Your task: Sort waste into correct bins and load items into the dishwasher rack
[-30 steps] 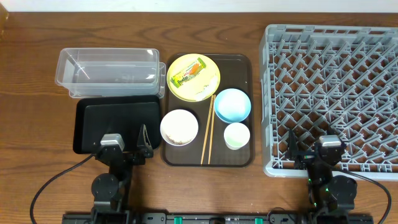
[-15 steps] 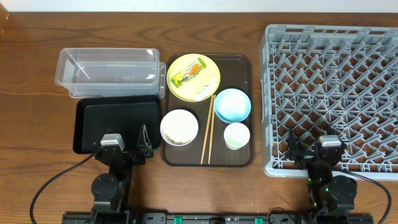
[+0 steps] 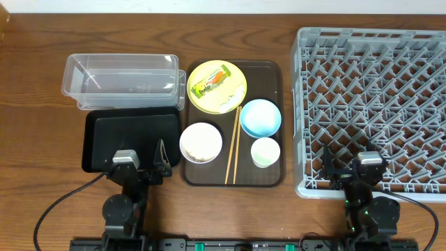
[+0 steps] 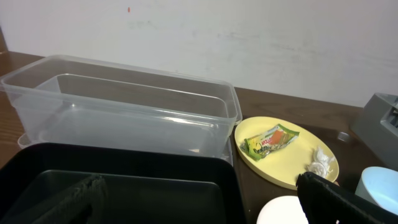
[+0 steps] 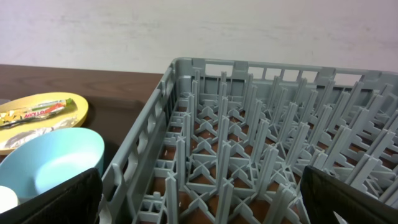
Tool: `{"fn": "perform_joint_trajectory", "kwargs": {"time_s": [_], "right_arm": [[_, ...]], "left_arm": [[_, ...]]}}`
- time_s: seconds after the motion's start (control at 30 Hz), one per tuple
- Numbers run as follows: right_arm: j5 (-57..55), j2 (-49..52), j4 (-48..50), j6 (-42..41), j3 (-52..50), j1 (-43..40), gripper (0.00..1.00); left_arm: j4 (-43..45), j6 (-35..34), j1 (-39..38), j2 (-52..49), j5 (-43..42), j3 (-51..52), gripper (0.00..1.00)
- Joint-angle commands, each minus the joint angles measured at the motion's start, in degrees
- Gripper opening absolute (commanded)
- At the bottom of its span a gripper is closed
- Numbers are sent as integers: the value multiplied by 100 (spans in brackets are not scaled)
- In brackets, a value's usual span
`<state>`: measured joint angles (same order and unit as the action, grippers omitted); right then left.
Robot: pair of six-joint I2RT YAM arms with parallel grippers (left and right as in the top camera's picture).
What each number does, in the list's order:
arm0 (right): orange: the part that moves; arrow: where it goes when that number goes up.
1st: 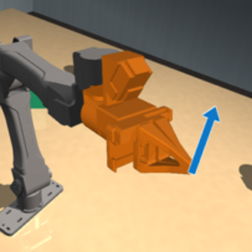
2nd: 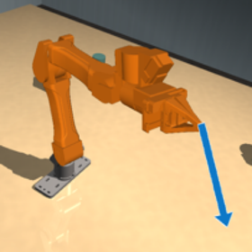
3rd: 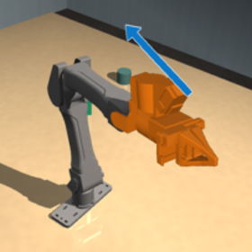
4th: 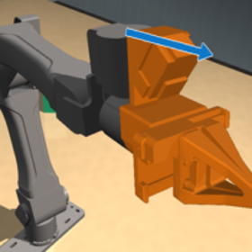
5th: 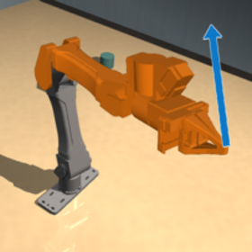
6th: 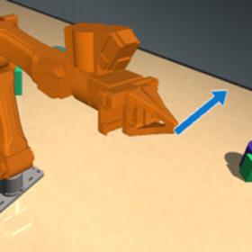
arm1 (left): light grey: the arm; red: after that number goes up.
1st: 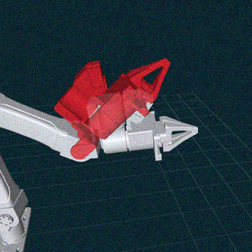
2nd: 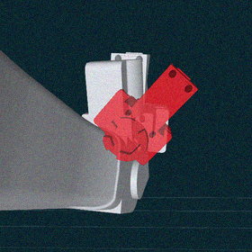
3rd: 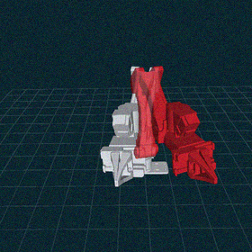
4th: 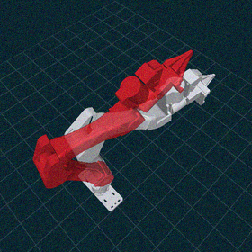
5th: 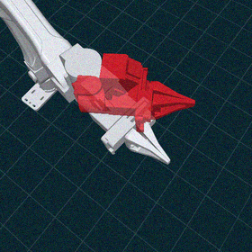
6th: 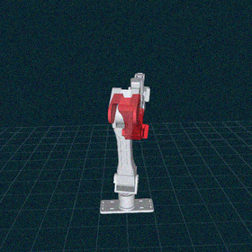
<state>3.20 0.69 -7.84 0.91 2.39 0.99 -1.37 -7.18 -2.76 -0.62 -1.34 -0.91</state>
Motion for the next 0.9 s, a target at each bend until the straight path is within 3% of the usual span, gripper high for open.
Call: {"fn": "perform_joint_trajectory", "kwargs": {"time_s": [0.0, 0.67, 0.87], "right_arm": [[22, -31, 13, 90, -35, 81, 99], [24, -31, 79, -92, -26, 81, 99], [-2, 33, -190, -407, 184, 79, 99]], "left_arm": [[-271, 96, 20, 39, 136, 68, 100], [-271, 90, 20, 39, 136, 68, 100], [-297, -470, 20, -52, 131, 48, 100]]}}
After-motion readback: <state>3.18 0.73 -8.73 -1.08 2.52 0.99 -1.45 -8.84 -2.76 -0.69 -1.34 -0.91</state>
